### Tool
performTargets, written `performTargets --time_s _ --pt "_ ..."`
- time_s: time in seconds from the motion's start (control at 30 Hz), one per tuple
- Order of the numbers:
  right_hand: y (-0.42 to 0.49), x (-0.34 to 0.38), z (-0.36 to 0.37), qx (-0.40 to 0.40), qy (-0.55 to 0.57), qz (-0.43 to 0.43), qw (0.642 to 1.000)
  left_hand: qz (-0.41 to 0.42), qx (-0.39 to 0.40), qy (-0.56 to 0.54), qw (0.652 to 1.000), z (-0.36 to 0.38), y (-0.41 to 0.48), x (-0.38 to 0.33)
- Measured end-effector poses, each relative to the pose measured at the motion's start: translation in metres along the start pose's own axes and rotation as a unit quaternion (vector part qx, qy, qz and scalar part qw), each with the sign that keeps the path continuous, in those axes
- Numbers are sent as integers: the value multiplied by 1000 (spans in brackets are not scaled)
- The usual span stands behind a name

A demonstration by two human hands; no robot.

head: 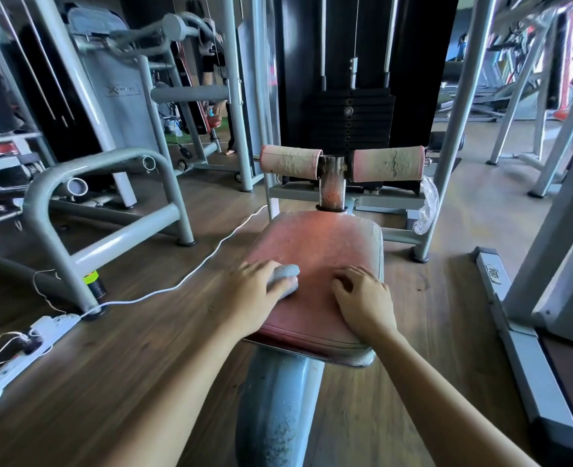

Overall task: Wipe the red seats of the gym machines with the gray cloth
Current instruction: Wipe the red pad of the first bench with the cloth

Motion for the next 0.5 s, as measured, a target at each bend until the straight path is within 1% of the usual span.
performTargets --time_s 0.07,0.1,0.17,0.2,0.23,0.33,0.4,0.43,0.5 --pt "0 -1 1 -1 -1 2 1000 4 85 -9 996 12 10 2" --pt "1 -2 1 -1 1 5 1000 -17 130 -43 990 16 14 9" --pt "0 -3 1 -3 6 7 1000 -72 209 -125 967 25 17 25" --pt "0 -4 1 -6 10 9 1000 -82 237 -143 958 27 17 27" --pt "1 -4 1 -8 14 9 1000 -76 256 -138 954 28 17 26" --pt "2 -5 1 -11 17 8 1000 -62 272 -78 957 26 19 21" --pt "2 -5 1 -9 18 10 1000 -75 278 -31 957 26 18 23" --pt "1 -5 1 -10 18 10 1000 -86 281 -26 955 29 17 26" --pt "1 -5 1 -11 21 12 1000 -104 283 -77 950 29 15 25"
Point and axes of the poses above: each hand's wrist, its own y-axis towards the middle knuckle, its own z-axis out of the palm, x = y × z, the point moved 10 cm from there along y, towards the middle knuckle, and after that the axes turned 1 degree about -x, right-handed, at the moved point
